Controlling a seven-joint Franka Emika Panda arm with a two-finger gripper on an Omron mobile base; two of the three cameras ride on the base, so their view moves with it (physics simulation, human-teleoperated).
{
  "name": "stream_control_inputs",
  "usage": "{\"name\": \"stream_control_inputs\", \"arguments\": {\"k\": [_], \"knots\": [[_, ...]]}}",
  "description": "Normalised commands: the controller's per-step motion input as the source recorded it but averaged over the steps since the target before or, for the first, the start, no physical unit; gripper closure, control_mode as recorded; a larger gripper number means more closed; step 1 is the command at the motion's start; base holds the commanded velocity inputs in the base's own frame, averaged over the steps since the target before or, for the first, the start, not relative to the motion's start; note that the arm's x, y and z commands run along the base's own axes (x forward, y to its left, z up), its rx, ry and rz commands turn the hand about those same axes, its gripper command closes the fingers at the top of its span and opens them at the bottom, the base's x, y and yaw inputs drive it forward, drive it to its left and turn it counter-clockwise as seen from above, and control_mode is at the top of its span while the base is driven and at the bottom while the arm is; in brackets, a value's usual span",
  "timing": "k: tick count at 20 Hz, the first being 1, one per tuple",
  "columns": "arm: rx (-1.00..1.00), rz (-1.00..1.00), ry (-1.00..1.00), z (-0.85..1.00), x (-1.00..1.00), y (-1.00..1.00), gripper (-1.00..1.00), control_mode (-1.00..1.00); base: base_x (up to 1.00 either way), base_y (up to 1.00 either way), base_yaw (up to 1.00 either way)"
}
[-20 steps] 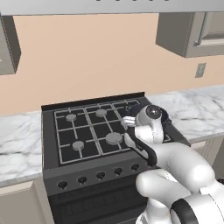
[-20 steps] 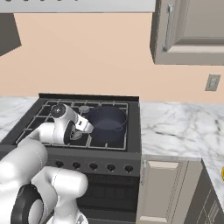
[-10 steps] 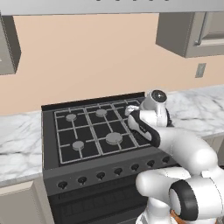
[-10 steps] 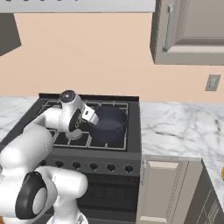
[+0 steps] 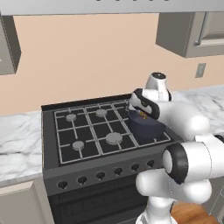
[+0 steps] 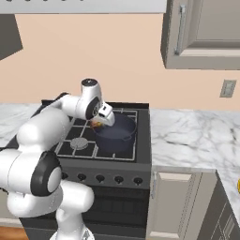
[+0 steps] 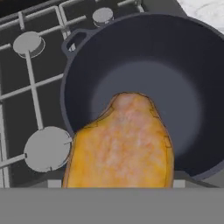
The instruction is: Retrieve the frozen meat and place it in the pot on a burner. Then turn the burner on.
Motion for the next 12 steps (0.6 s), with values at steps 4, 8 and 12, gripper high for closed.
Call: {"name": "stream_control_inputs", "arguments": {"k": [4, 8, 12], "knots": [[0.00, 0.05, 0.25, -0.02, 0.17, -0.24, 1.00, -1.00, 0.00, 0.00, 0.00], [0.00, 0.00, 0.02, -0.15, 0.21, -0.02, 1.00, -1.00, 0.00, 0.00, 0.00], [0.00, 0.01, 0.00, -0.19, 0.50, -0.06, 1.00, -1.00, 0.00, 0.00, 0.00]]}}
